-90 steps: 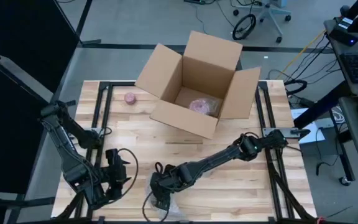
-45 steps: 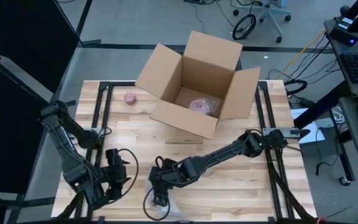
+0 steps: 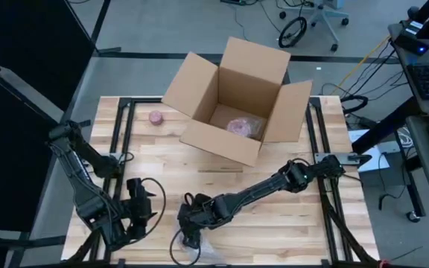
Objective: Wrap mug
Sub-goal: Wrap the yellow mug in the bubble wrap, then put the wrapped yellow cup into the box
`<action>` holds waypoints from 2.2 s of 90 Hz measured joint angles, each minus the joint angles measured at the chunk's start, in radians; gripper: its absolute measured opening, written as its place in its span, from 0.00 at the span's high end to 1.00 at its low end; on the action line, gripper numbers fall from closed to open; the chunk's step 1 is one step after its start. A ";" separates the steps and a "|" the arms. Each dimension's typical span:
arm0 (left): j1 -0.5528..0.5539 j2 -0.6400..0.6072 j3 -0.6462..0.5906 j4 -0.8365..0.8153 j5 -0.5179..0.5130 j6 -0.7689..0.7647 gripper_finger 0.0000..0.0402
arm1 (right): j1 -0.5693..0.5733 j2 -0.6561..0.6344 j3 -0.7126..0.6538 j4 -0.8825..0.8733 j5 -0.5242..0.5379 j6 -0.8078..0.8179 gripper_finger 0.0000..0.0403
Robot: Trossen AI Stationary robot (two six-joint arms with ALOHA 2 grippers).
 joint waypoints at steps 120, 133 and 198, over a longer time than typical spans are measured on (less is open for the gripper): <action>0.002 0.000 0.000 0.013 -0.001 0.024 0.35 | 0.008 0.137 0.007 0.003 -0.084 0.153 0.68; 0.002 0.000 0.000 0.013 -0.001 0.024 0.35 | 0.008 0.137 0.007 0.014 -0.083 0.111 0.73; 0.002 0.000 0.000 0.011 -0.001 0.026 0.35 | 0.041 0.076 -0.003 0.044 -0.019 0.064 0.85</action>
